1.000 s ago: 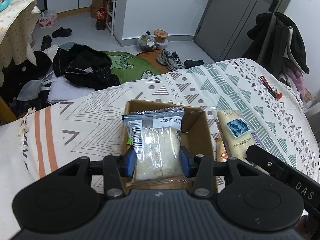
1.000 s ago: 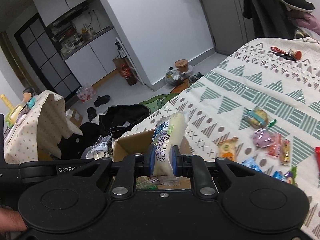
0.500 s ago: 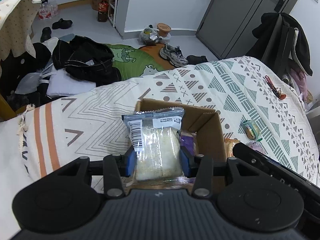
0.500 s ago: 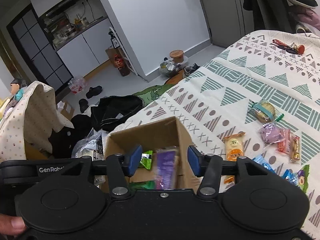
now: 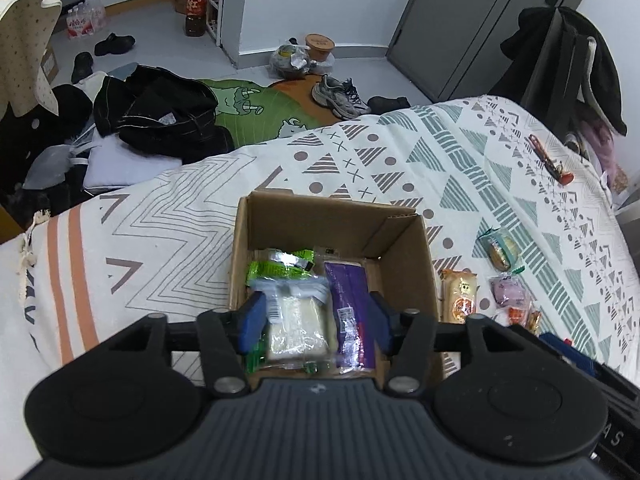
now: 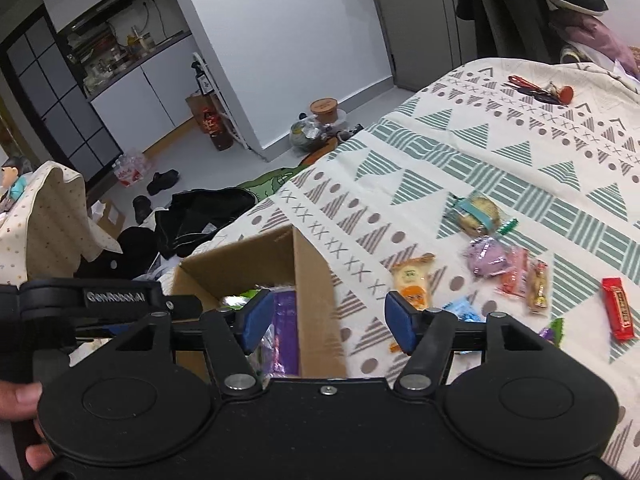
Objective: Organize snacks
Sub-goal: 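Lower the bread packet into the box and open the left tool while the right tool drops the roll in, then move both tools back from the box toward the remaining snacks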
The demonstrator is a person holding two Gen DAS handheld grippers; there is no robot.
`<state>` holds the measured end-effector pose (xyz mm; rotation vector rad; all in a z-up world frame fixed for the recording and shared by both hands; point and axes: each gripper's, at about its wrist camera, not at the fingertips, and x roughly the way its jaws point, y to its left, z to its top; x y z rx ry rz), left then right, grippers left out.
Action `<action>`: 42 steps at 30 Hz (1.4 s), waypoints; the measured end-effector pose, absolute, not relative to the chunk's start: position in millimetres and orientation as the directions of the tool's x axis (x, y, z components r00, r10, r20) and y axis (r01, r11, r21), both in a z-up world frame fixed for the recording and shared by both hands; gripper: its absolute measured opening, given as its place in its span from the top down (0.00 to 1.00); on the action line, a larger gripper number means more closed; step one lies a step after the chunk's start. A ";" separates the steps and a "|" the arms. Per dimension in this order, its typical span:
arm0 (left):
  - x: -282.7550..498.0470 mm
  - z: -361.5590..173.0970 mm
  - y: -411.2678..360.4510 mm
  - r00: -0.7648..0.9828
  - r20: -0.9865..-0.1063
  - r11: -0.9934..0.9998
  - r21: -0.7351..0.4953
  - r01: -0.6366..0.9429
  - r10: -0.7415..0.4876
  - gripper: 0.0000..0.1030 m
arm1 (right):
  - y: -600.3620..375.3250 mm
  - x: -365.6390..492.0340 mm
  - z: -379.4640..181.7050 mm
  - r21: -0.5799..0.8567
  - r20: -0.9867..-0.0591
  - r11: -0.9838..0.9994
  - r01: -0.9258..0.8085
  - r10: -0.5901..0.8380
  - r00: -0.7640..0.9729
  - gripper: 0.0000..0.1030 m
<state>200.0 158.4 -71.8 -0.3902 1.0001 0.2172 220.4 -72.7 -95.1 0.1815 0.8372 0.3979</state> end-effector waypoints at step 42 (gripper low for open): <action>195.8 -60.6 9.4 0.550 -0.835 0.969 -0.143 -0.201 -0.009 0.08 | -243.7 194.9 -108.9 0.313 -0.645 0.943 -0.115 0.300 0.703 0.06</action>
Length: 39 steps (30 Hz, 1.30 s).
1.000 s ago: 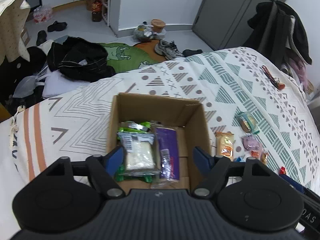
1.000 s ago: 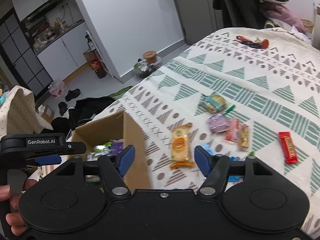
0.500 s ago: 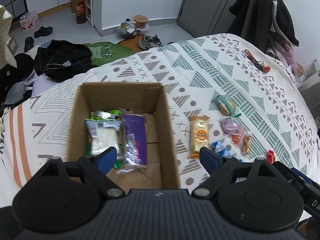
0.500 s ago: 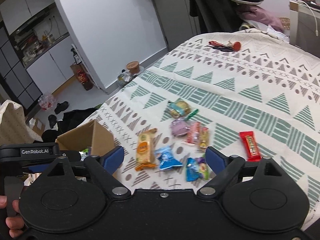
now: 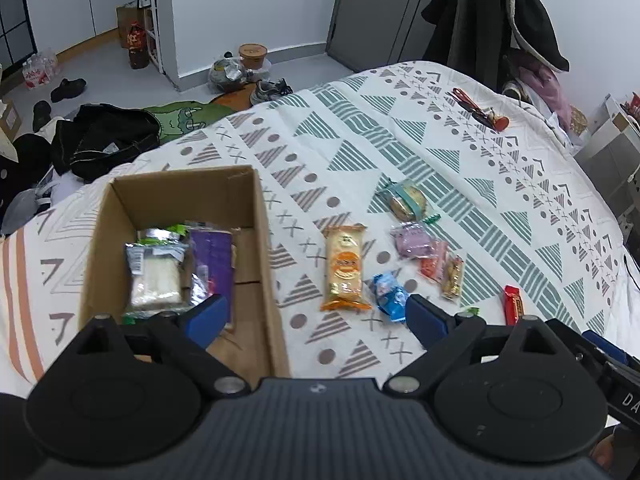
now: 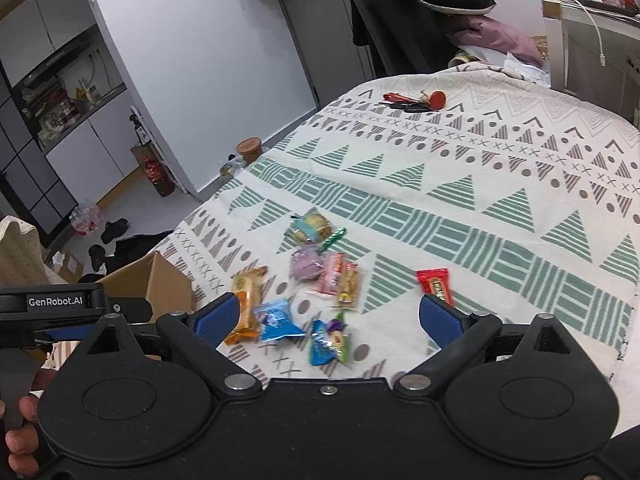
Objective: Organize snacks
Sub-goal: 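Move both tools back from the box toward the remaining snacks, then grasp a blue snack packet with the left tool while the right tool grasps the red candy bar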
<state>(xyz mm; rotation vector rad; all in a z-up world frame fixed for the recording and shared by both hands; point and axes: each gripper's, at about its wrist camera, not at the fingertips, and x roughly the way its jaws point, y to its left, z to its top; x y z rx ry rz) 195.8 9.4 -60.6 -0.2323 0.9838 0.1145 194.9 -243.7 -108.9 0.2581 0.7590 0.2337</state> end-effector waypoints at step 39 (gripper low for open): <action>257.9 -143.9 -74.5 0.486 -0.874 0.978 -0.103 -0.180 -0.003 0.28 | -288.6 242.4 -176.6 0.324 -0.723 0.945 0.048 0.215 0.656 0.17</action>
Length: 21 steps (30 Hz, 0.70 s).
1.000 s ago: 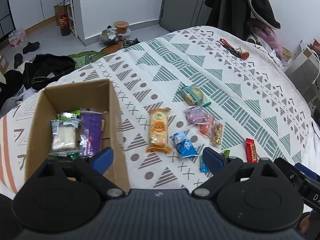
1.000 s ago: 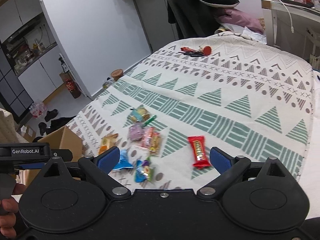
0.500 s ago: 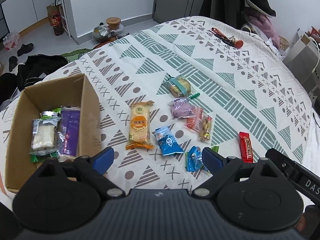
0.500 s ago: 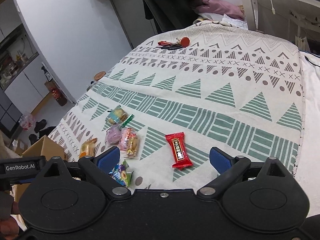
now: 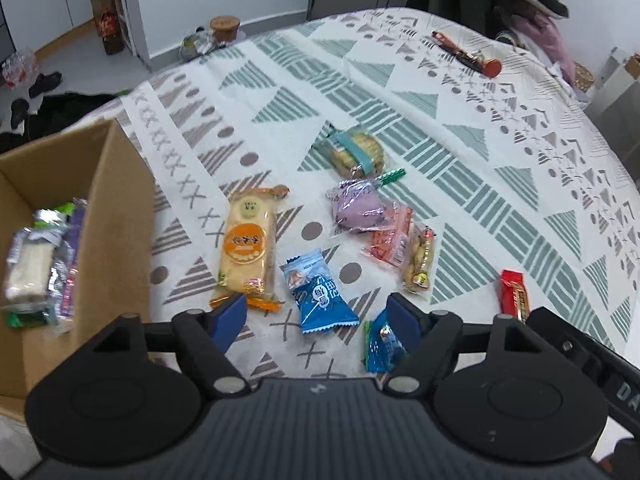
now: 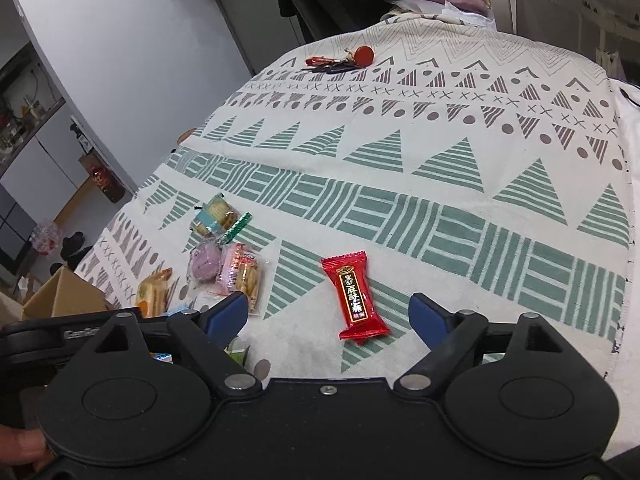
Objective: Organize snacks
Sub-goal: 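Grasp a blue snack packet with the left tool while the right tool grasps the red candy bar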
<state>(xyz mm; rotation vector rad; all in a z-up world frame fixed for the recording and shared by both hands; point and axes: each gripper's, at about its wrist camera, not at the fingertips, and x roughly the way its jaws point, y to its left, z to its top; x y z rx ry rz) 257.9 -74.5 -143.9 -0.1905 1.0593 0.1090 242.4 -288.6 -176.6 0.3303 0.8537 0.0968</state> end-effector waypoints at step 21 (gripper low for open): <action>273.3 -166.3 -71.5 0.459 -0.888 0.975 -0.092 -0.202 0.011 0.72 | -271.7 275.6 -213.1 0.248 -0.802 0.968 0.042 0.180 0.570 0.80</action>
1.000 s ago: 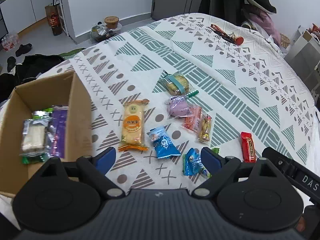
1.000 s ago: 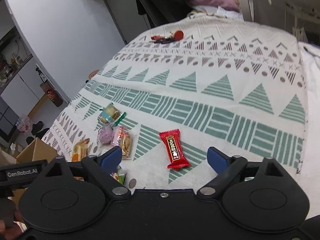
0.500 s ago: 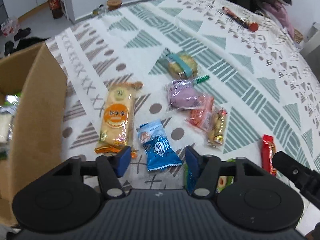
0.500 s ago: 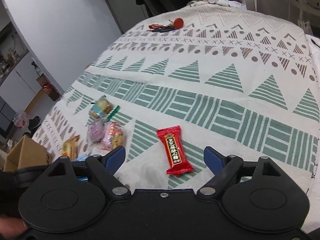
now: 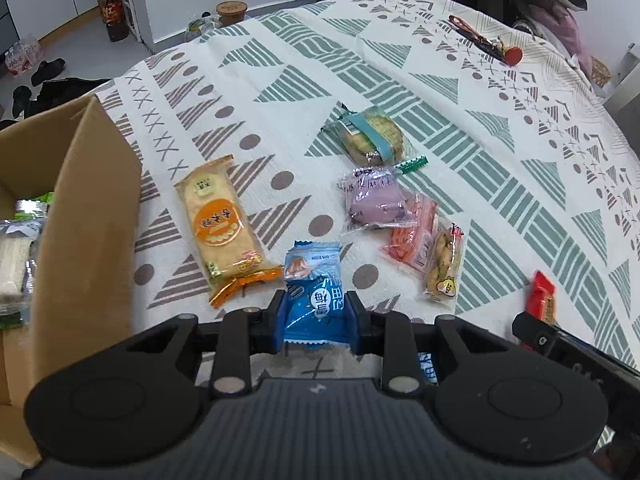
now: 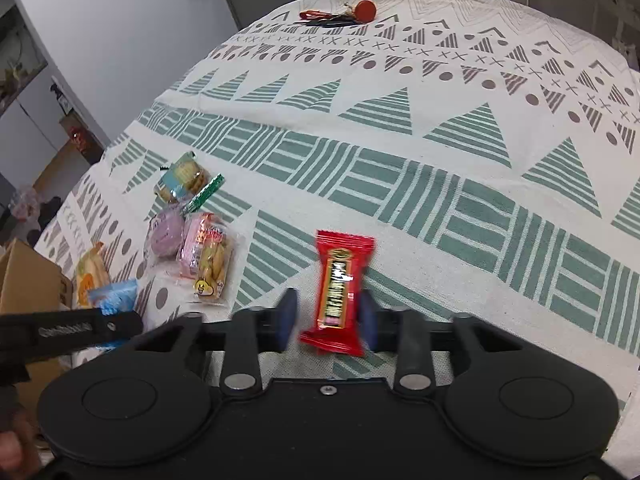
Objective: Organize snacks
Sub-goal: 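Grasp a blue snack packet with the left tool while the right tool grasps the red candy bar, then drop the blue packet into the box with the left tool while the right tool drops the candy bar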
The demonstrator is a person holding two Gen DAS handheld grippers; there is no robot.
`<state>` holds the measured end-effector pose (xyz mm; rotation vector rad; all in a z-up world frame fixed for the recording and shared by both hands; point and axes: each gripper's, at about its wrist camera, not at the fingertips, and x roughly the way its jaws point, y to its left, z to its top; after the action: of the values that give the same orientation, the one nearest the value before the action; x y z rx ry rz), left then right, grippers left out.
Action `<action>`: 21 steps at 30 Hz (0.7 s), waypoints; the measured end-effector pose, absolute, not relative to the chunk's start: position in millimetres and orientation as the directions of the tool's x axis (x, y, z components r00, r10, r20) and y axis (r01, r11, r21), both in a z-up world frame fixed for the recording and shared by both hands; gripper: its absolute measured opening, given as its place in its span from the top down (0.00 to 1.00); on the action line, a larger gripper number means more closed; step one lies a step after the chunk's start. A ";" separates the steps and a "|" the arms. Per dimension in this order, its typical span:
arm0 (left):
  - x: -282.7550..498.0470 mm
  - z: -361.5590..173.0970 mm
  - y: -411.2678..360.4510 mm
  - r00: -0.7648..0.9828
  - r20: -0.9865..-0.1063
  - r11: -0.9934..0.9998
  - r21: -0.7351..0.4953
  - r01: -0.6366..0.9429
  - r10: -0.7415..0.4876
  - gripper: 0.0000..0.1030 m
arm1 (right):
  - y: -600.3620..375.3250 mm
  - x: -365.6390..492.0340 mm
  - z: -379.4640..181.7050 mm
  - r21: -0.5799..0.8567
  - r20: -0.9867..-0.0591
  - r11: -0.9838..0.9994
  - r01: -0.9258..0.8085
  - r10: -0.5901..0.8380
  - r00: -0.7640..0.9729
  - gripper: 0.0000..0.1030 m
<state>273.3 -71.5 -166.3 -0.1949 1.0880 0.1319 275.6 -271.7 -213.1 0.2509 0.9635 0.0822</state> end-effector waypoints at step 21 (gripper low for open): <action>232.6 -104.1 -36.7 0.557 -0.830 0.966 -0.154 -0.210 -0.011 0.72 | -257.3 238.0 -156.3 0.332 -0.693 0.942 -0.060 0.286 0.662 0.82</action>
<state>232.6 -36.7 -104.1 -0.2470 0.9751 0.1191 238.0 -257.3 -156.3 0.2928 0.8269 0.1983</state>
